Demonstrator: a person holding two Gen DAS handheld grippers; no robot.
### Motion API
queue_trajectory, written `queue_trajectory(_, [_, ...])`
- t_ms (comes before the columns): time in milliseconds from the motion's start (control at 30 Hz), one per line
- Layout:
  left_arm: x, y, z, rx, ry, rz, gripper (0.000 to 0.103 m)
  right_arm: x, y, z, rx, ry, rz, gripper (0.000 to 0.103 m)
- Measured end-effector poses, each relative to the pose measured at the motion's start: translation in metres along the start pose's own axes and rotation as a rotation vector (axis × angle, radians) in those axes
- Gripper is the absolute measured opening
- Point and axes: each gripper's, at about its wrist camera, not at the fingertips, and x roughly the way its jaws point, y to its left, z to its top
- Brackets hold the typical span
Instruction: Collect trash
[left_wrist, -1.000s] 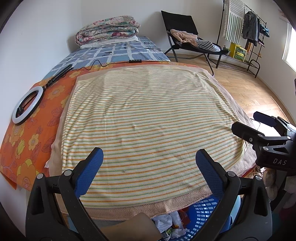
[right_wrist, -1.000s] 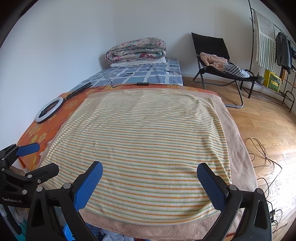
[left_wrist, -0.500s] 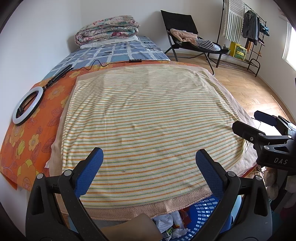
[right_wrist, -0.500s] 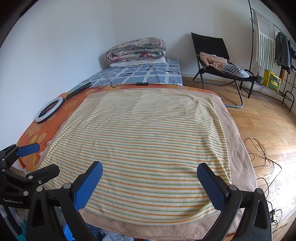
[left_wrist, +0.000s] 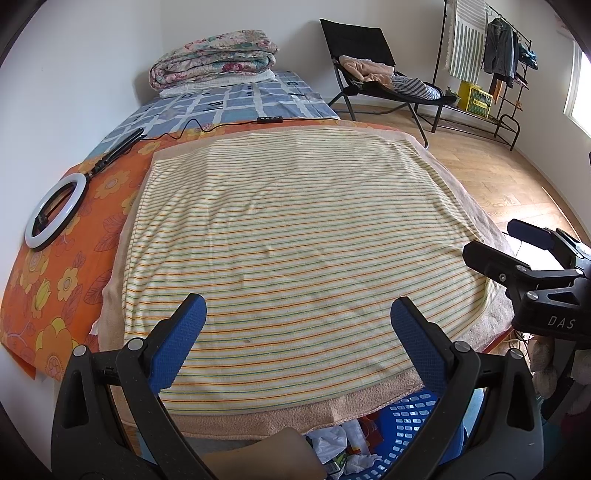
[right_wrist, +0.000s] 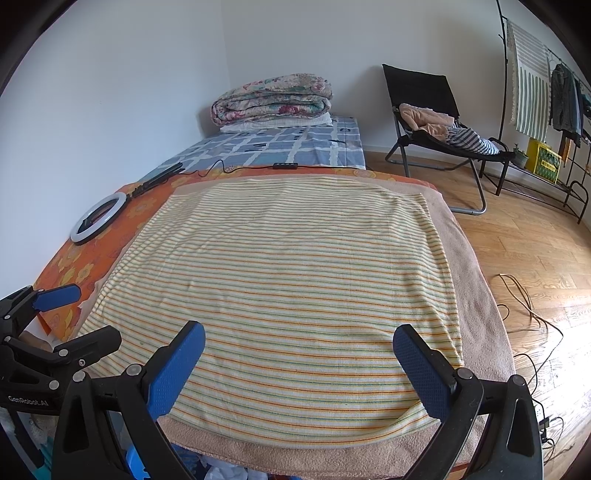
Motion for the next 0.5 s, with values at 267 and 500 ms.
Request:
queue_trajectory(267, [0.0003,0.0000,-0.0001,0.001,0.000,0.001,0.102,0.0008,0.0006,-0.0010,-0.001,0.004,0.000,0.103])
queue_trajectory(500, [0.0000,0.0002,-0.0003,0.005,-0.006,0.005,0.102,0.0019,0.0022,-0.0036,-0.005,0.007,0.001,0.103])
